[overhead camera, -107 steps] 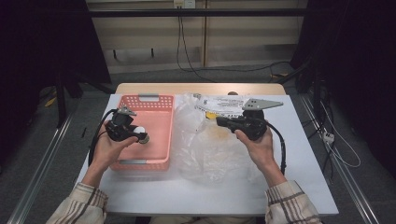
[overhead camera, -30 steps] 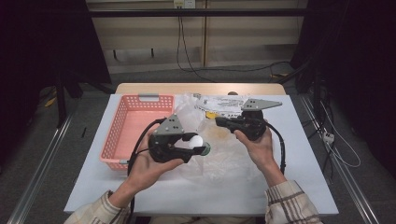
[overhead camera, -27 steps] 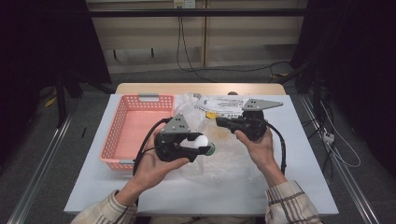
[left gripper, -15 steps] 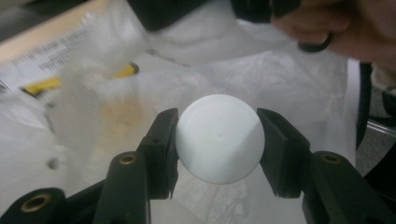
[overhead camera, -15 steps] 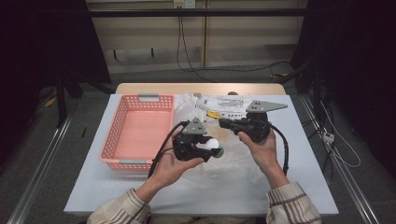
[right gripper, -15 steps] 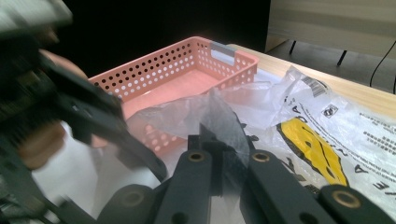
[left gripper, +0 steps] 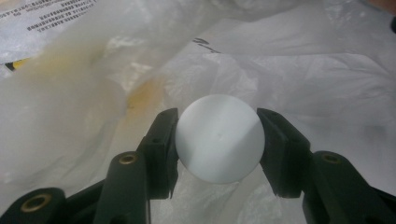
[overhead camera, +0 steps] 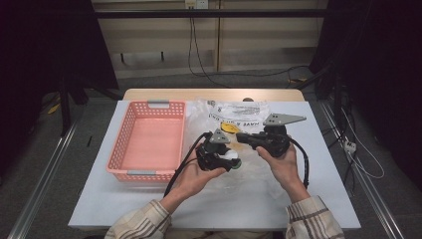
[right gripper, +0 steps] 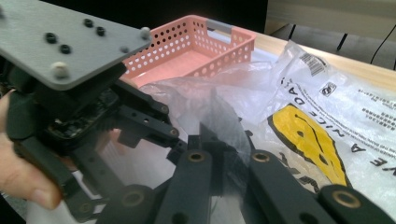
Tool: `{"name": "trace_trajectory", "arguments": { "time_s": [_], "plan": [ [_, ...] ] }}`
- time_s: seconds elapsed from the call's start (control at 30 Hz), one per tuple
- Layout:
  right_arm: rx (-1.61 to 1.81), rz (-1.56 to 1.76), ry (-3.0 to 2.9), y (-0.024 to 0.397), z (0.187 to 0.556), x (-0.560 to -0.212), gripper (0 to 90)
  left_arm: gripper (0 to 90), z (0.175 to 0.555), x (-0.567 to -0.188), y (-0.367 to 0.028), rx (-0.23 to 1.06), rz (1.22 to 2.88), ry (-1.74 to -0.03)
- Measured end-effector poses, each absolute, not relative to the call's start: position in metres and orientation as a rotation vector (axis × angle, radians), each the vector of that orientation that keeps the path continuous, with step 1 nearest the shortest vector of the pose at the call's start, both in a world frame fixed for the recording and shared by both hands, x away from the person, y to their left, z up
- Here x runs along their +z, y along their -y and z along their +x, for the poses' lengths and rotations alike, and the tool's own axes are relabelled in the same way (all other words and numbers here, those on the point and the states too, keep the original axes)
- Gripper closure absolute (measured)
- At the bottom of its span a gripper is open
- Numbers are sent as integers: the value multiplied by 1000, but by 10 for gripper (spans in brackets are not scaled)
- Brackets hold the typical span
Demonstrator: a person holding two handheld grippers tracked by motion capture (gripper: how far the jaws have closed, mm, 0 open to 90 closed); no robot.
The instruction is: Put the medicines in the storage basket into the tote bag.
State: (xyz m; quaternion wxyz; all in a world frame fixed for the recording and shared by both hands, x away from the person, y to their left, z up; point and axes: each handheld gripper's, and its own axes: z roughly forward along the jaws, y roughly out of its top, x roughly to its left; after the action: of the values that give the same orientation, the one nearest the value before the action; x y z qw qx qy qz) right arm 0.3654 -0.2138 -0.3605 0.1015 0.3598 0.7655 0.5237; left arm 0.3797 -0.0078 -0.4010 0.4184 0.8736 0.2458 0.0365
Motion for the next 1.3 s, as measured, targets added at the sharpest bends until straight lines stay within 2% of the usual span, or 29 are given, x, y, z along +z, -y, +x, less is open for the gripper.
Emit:
{"name": "trace_trajectory", "arguments": {
  "time_s": [0.5, 0.97, 1.03, 1.13, 1.2, 1.3],
  "plan": [
    [1503, 1114, -2278, 220, 368, -372, 900, 511, 389, -430, 20, 93, 2245, -676],
    [1501, 1121, -2276, 222, 369, -373, 900, 493, 390, -432, 21, 90, 2271, -649],
    [1501, 1123, -2278, 222, 369, -373, 900, 475, 389, -433, 21, 80, 2258, -657],
    [1503, 1118, -2277, 221, 368, -373, 900, 386, 390, -430, 19, 49, 2252, -648],
    [1505, 1118, -2275, 222, 368, -372, 900, 382, 388, -427, 17, 50, 2242, -639],
    [1505, 1119, -2274, 222, 368, -373, 900, 317, 384, -421, 14, 56, 2240, -625]
  ]
}}
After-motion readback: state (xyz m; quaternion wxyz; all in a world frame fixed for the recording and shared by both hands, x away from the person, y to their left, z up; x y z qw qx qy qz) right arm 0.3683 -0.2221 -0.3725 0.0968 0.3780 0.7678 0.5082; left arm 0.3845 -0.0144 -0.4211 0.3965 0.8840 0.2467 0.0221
